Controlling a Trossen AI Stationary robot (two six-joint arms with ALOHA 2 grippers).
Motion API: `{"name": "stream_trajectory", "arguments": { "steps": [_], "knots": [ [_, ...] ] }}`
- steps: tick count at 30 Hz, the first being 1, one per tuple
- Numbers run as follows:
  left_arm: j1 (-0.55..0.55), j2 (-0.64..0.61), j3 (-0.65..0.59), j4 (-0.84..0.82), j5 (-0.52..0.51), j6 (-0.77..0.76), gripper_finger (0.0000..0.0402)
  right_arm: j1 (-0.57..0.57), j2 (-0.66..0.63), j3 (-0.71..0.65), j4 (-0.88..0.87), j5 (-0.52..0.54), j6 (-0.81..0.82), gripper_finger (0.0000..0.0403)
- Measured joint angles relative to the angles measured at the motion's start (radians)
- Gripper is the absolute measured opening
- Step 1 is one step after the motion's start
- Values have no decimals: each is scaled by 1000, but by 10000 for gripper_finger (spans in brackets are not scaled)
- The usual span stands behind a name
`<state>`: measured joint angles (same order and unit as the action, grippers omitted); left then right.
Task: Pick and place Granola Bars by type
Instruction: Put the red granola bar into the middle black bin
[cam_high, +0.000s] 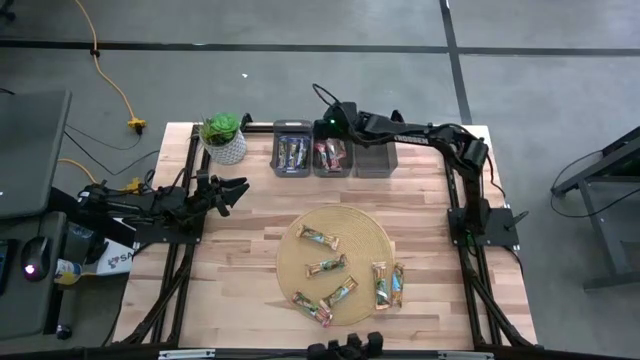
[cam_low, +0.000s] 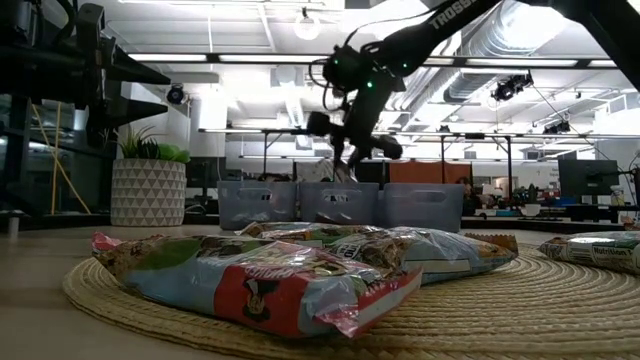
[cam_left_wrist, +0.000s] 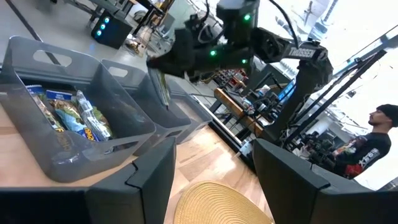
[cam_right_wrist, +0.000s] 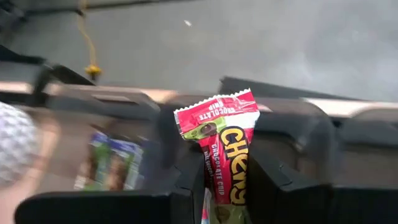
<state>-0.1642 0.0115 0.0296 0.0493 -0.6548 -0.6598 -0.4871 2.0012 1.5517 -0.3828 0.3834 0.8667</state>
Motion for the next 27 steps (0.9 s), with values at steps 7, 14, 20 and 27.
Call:
{"name": "stream_trajectory", "arguments": {
  "steps": [7, 14, 20, 27],
  "knots": [
    [0, 0, 0, 0, 0, 0, 211, -4, 4, 0, -92, -34, 33, 75],
    [0, 0, 0, 0, 0, 0, 211, -4, 4, -2, -115, -61, 33, 110],
    [0, 0, 0, 0, 0, 0, 211, -4, 4, -3, -116, -72, -7, 152],
    [0, 0, 0, 0, 0, 0, 211, 1, 4, -3, 16, -131, -173, 185]
  ]
}}
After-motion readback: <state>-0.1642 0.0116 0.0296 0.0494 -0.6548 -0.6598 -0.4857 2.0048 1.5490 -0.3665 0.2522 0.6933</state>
